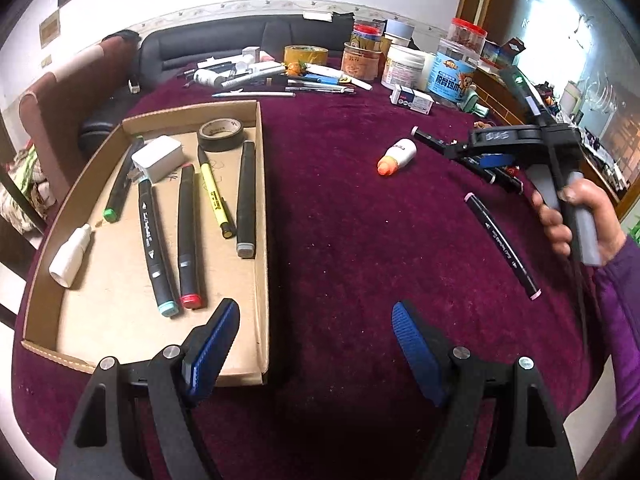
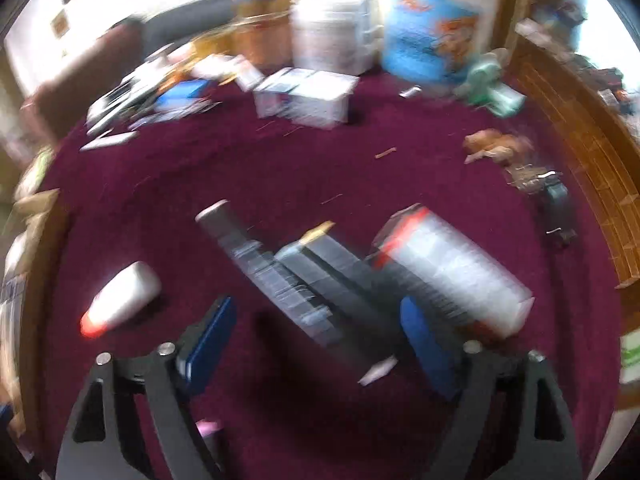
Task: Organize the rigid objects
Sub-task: 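Move both open tools back over the markers on the table, then grasp a black marker with the right tool while the left tool grasps a second orange-capped glue bottle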
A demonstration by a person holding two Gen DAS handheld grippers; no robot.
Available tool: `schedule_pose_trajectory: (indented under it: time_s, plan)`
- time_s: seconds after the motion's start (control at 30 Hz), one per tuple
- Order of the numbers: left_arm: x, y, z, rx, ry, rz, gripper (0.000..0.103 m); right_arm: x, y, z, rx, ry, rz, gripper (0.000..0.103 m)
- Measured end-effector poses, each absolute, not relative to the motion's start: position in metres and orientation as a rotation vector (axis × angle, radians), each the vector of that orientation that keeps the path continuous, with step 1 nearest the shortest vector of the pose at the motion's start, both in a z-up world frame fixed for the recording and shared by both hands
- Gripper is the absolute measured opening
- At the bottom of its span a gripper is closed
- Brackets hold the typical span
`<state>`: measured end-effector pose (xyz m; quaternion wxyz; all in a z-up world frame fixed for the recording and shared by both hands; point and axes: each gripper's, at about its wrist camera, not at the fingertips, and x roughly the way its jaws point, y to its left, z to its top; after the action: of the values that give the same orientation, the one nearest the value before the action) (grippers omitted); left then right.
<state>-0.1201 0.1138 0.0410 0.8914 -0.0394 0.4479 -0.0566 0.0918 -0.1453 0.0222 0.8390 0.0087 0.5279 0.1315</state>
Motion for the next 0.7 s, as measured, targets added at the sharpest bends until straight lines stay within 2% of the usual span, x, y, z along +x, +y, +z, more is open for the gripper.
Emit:
schedule_pose_trajectory:
  time_s: [0.03,0.13,0.2,0.3,0.5,0.57,0.67,0.7]
  plan:
    - [-0.12,0.114,0.04,-0.092,0.933,-0.125,0.082,0.086,-0.14,0.026,0.029,1.115,0.318,0.091]
    - [-0.121,0.113,0.038,-0.096,0.944,-0.143,0.082,0.067,-0.109,0.018,0.19,1.27,0.617,0.09]
    - [-0.123,0.113,0.04,-0.088,0.938,-0.143,0.082,0.051,-0.095,0.023,0.128,1.235,0.642,0.09]
    - [-0.125,0.114,0.043,-0.099,0.926,-0.162,0.082,0.039,-0.107,0.044,0.181,1.157,0.627,0.09]
    - [-0.121,0.105,0.038,-0.087,0.929,-0.149,0.083,0.034,-0.124,0.057,-0.068,1.066,0.301,0.088]
    - [-0.122,0.104,0.038,-0.081,0.928,-0.143,0.083,0.034,-0.119,0.054,-0.112,1.051,0.28,0.082]
    - [-0.124,0.109,0.042,-0.118,0.931,-0.158,0.083,0.04,-0.096,0.047,-0.158,1.064,0.294,0.067]
    - [-0.125,0.109,0.045,-0.12,0.928,-0.161,0.083,0.048,-0.09,0.039,-0.185,1.07,0.28,0.056]
